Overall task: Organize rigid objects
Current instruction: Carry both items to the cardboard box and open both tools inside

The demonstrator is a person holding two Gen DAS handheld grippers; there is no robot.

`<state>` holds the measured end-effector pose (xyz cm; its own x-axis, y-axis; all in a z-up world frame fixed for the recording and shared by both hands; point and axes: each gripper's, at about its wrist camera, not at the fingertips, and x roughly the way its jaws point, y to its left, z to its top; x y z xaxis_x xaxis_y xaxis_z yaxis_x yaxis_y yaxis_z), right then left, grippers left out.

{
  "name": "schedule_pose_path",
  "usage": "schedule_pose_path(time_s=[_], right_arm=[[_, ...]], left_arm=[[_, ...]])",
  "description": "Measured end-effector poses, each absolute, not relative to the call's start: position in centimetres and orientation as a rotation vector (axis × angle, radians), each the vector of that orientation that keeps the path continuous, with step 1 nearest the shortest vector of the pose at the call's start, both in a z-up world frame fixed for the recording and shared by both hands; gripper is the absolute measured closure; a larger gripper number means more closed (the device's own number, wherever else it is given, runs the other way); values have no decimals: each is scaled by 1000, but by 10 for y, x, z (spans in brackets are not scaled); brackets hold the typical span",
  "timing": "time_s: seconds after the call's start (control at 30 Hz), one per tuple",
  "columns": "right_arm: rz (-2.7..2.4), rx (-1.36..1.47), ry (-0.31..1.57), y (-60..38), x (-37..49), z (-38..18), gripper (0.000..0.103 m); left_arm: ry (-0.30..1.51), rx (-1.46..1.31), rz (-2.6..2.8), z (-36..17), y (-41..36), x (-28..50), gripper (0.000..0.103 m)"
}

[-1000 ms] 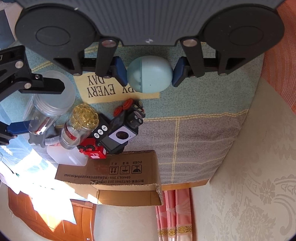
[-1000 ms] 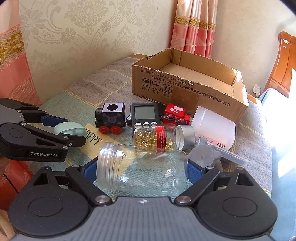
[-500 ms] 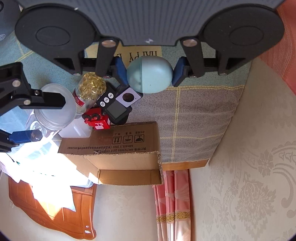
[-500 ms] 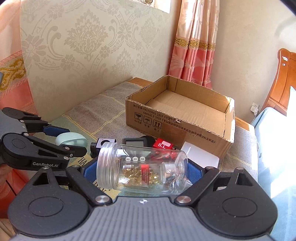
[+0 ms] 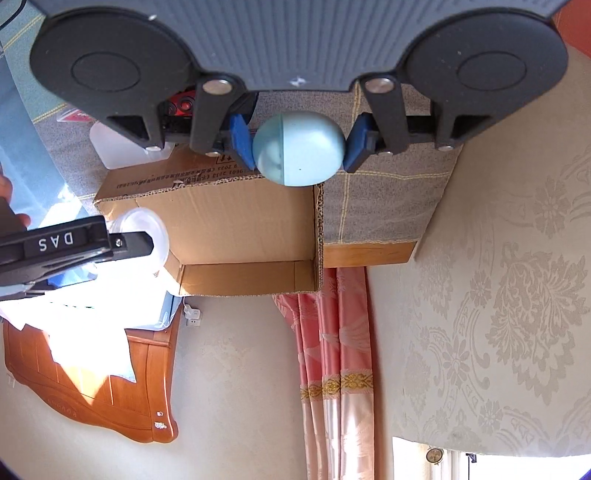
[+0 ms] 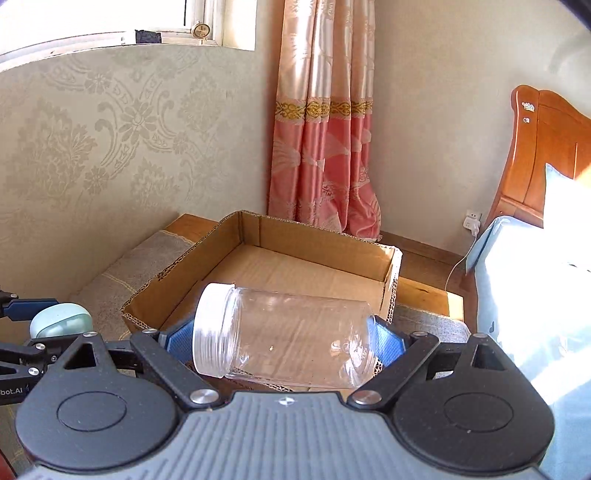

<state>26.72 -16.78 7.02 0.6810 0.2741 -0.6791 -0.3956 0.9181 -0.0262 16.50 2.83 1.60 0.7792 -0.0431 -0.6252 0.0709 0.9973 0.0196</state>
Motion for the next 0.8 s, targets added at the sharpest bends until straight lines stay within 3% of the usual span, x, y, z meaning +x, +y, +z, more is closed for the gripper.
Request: schedule_pose_path(time_s=[0.37,0.8], right_arm=[[315,-107,808,-187,248,45,0],[255,-46,763,-207,196,54,0]], left_arm=[[673,87,-85,20,6,226,51],[785,157,-111,-6,-21,330,51]])
